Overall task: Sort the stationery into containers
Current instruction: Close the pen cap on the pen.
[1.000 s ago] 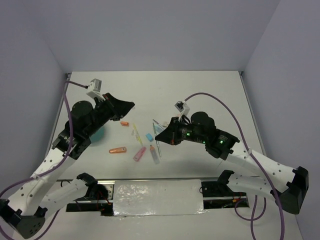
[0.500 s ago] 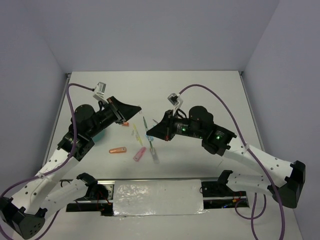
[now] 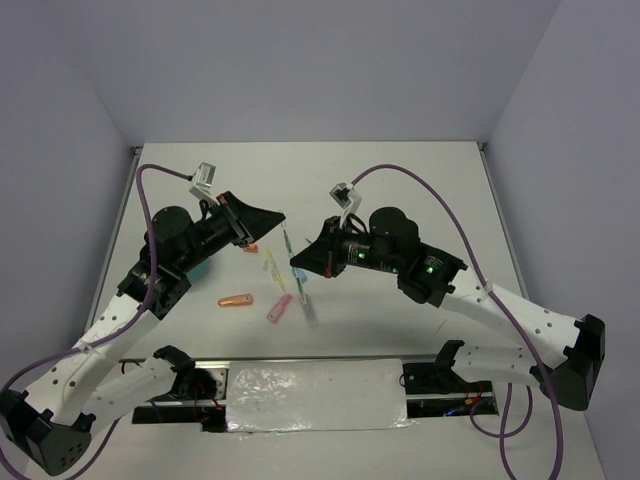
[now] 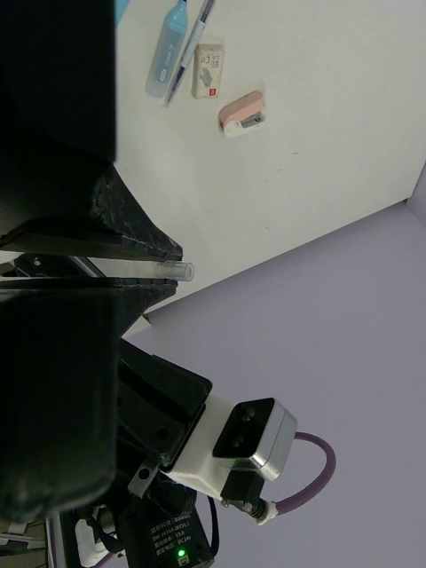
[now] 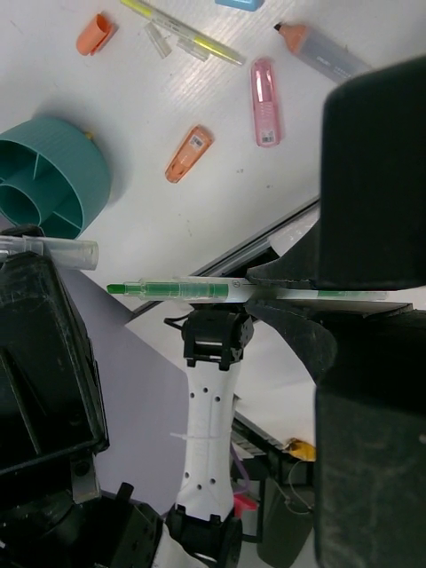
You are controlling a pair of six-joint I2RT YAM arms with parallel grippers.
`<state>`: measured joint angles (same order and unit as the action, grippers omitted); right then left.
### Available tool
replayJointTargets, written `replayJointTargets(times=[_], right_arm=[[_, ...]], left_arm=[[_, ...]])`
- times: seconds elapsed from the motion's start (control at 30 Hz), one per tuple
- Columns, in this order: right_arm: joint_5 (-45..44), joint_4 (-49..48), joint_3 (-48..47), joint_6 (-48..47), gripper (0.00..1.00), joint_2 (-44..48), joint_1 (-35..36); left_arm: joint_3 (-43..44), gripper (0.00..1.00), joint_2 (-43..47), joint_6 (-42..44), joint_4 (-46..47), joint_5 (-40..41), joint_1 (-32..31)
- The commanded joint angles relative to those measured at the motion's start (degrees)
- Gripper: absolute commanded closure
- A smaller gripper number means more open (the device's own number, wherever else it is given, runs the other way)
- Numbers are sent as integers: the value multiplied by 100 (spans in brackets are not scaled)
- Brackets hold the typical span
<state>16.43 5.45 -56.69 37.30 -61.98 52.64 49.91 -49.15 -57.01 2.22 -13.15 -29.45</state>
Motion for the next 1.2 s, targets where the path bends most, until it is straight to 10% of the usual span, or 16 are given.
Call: replayJointTargets(times=[0.0,1.17], right_arm=[[-166,26,-317,-144,100,-60,53],[-675,175,-1186,-223,100,-535,-26]], left_arm=[[159,100,45,76,429,-153,-8],[-157,100,107,59,525,-575,-17]])
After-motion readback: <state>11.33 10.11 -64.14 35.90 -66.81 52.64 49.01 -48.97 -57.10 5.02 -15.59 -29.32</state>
